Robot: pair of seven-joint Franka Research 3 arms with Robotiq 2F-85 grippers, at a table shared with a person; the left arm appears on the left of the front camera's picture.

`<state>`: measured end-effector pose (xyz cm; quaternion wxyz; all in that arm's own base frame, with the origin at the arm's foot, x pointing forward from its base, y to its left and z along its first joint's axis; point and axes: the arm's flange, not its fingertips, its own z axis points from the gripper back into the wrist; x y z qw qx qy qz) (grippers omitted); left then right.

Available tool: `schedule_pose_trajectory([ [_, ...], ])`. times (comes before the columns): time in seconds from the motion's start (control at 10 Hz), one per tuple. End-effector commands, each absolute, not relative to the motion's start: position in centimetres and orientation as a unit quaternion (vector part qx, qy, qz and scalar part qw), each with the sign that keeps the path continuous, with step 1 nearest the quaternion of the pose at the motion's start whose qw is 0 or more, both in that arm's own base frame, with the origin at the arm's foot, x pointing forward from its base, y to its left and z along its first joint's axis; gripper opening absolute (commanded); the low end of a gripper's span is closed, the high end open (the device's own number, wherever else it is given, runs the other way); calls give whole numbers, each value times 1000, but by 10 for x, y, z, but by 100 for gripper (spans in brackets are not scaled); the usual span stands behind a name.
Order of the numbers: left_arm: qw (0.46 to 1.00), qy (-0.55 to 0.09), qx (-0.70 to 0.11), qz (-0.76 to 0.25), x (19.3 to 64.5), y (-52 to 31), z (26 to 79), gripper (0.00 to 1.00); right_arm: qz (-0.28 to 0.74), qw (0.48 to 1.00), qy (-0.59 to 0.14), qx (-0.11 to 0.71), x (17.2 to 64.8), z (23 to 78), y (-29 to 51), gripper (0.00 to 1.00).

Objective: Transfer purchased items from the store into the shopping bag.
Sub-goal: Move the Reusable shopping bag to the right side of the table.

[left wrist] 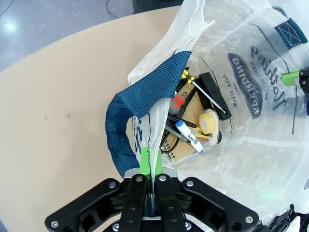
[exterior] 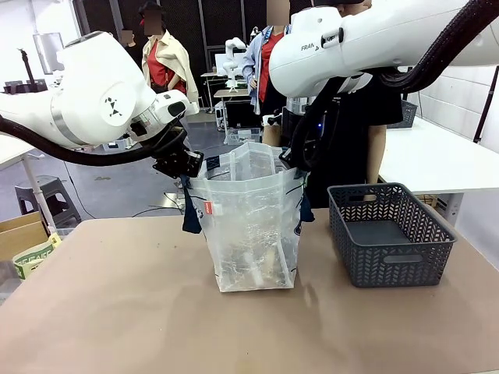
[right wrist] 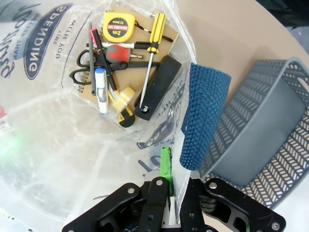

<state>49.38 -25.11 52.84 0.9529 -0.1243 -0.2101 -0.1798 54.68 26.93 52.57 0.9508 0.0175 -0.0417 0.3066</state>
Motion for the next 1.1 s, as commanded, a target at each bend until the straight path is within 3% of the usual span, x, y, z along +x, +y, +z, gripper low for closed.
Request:
schedule_pose_trajectory([
  [0.0, 953, -211, -124, -179, 493, -250, 529, 0, 306, 951, -43, 17, 547, 526, 268, 0],
  [1.0, 953, -210, -124, -180, 494, -251, 528, 0, 306, 951, -43, 17, 547, 526, 268, 0],
])
